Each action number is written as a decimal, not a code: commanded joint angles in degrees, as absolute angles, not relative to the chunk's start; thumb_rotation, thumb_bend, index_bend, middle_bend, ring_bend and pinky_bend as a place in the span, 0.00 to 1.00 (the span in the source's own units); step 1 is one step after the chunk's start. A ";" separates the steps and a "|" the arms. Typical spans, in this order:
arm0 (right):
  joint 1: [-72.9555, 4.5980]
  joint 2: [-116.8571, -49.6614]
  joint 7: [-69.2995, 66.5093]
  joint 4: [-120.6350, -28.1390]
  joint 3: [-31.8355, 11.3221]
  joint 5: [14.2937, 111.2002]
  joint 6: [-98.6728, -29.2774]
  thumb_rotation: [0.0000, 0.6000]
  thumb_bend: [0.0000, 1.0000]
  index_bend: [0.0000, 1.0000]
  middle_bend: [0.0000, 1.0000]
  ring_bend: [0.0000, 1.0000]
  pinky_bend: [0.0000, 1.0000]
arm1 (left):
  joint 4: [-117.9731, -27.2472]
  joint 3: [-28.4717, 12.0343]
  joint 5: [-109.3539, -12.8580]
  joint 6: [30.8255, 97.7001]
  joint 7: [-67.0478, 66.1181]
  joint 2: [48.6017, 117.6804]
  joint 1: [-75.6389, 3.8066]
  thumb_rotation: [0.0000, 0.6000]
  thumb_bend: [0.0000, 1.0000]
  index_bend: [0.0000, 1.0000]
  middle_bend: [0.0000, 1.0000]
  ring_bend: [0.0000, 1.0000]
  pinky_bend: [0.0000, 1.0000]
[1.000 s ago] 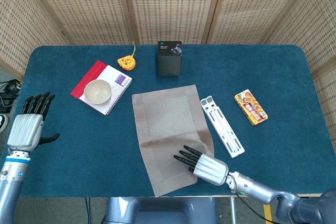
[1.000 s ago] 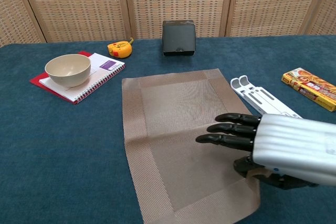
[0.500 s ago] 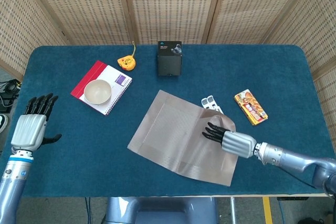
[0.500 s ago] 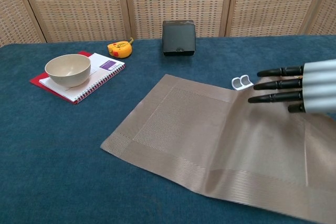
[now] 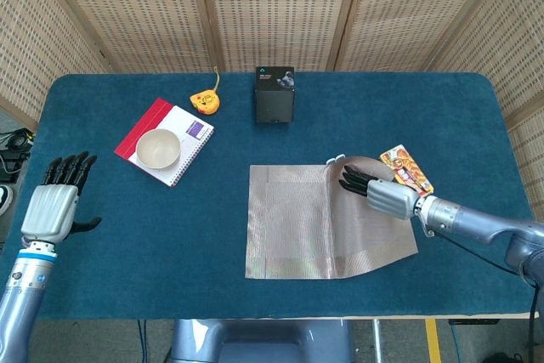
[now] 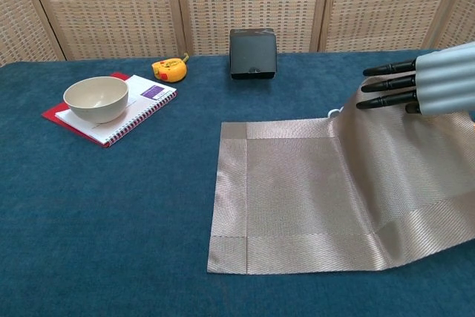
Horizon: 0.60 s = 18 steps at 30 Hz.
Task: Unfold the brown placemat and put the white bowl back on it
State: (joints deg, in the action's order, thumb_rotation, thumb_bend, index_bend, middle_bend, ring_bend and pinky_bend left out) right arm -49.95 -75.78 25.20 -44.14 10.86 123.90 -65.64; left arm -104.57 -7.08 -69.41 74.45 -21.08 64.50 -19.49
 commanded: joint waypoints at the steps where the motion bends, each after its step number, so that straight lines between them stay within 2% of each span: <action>1: -47.49 -75.45 27.47 -45.30 8.68 120.22 -67.69 1.00 0.00 0.00 0.00 0.00 0.00 | -104.60 -6.99 -69.63 74.63 -21.19 64.59 -19.45 1.00 0.00 0.00 0.00 0.00 0.00; 7: -41.96 -71.34 29.70 -51.40 5.57 114.03 -73.67 1.00 0.00 0.00 0.00 0.00 0.00 | -103.82 -6.54 -71.12 74.43 -21.06 65.10 -19.72 1.00 0.00 0.00 0.00 0.00 0.00; 11: -35.04 -68.86 26.63 -57.56 2.38 105.66 -79.08 1.00 0.00 0.00 0.00 0.00 0.00 | -101.01 -5.84 -75.59 73.17 -19.37 66.63 -21.12 1.00 0.00 0.00 0.00 0.00 0.00; 14: -29.13 -68.57 19.93 -63.96 -0.02 98.14 -83.21 1.00 0.00 0.00 0.00 0.00 0.00 | -93.95 -4.75 -83.14 70.78 -16.15 70.46 -24.38 1.00 0.00 0.00 0.00 0.00 0.00; 18: -23.97 -69.58 11.97 -69.57 -1.21 93.14 -87.09 1.00 0.00 0.00 0.00 0.00 0.00 | -82.82 -2.66 -93.89 67.83 -6.67 75.28 -29.91 1.00 0.00 0.00 0.00 0.00 0.00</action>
